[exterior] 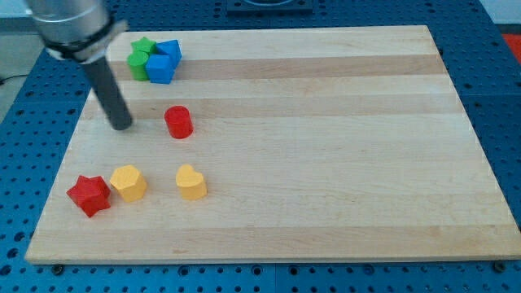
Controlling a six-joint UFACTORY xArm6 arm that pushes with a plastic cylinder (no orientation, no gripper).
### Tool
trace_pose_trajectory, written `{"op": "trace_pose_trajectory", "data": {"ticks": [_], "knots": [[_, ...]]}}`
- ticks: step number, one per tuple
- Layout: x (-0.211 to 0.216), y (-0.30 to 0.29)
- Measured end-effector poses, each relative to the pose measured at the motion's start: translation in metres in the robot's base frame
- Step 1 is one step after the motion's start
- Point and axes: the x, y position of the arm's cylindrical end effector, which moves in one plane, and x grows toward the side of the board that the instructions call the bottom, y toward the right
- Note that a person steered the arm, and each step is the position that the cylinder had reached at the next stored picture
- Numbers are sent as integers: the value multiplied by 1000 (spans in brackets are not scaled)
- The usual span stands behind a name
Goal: Place the blue triangle diagonally on the top right side of the red circle
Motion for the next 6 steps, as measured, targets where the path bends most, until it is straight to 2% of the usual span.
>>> {"op": "trace_pose_trajectory", "data": {"ticks": [2,3,4,5,6], "knots": [[-168,-18],[-209,-10],[-186,42],[-134,90],[-123,144]]}}
